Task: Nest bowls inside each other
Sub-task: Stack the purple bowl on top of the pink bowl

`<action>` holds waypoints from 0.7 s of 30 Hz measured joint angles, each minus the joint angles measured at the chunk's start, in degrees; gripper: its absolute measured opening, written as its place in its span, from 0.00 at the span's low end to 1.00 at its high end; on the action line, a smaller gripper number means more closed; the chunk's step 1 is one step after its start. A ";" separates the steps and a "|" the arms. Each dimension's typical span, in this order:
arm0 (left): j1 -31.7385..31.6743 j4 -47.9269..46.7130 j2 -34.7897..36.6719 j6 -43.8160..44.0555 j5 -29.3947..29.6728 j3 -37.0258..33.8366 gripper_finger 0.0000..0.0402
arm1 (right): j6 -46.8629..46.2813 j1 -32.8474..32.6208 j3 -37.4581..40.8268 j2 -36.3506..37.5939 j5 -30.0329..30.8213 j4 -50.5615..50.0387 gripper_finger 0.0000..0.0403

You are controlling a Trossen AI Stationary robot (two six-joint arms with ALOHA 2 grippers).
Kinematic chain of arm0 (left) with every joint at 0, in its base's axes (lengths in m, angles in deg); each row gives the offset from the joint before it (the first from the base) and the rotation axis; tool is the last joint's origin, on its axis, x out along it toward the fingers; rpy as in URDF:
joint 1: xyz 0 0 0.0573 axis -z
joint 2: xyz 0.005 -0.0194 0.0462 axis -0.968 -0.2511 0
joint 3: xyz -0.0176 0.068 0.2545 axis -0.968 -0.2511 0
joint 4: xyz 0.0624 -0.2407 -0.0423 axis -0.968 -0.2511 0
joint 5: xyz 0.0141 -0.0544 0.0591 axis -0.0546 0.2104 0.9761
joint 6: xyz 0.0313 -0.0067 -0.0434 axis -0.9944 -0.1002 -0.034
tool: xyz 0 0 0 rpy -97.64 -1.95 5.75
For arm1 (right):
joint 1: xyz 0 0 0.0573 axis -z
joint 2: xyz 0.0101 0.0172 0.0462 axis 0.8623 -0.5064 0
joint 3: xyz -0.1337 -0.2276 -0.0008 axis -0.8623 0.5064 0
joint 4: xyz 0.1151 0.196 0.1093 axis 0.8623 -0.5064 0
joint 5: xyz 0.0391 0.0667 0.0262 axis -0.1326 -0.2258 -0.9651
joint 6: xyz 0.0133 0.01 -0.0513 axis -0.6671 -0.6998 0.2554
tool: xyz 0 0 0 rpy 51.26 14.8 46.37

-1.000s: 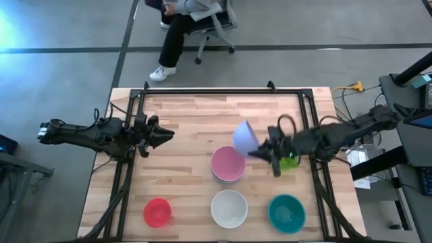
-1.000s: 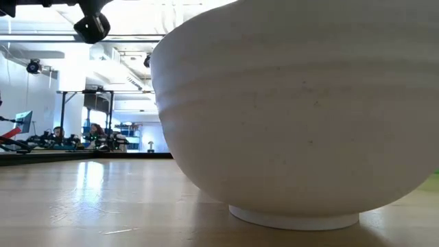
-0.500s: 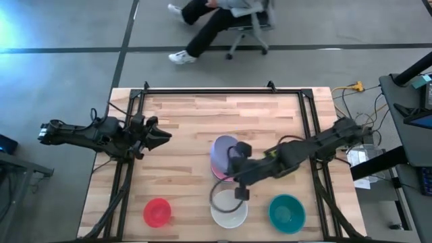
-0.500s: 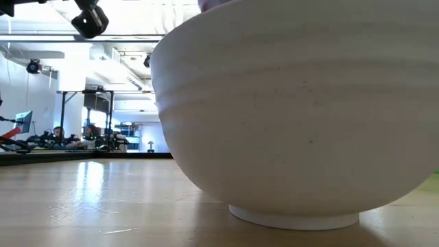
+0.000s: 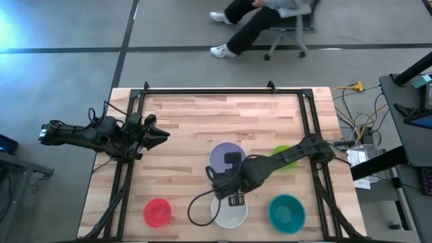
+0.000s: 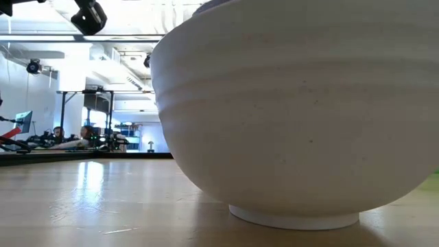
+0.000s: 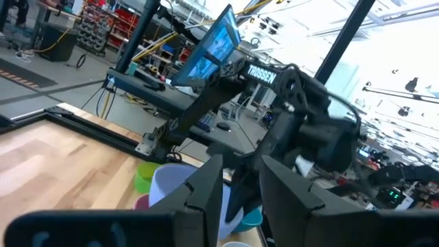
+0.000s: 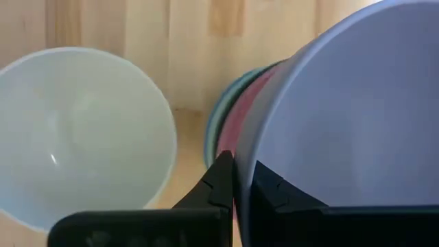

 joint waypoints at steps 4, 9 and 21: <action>0.00 -0.02 -0.02 0.00 -0.11 0.00 0.20 | 0.09 0.14 -0.75 -2.06 -0.81 0.20 0.02; 0.00 -0.04 0.13 0.02 -0.11 0.00 0.20 | -2.40 0.85 0.85 -2.25 -0.92 -1.21 0.02; 0.00 -0.04 0.13 0.02 -0.11 0.00 0.20 | -3.64 2.08 2.14 -2.23 -3.78 -0.74 0.13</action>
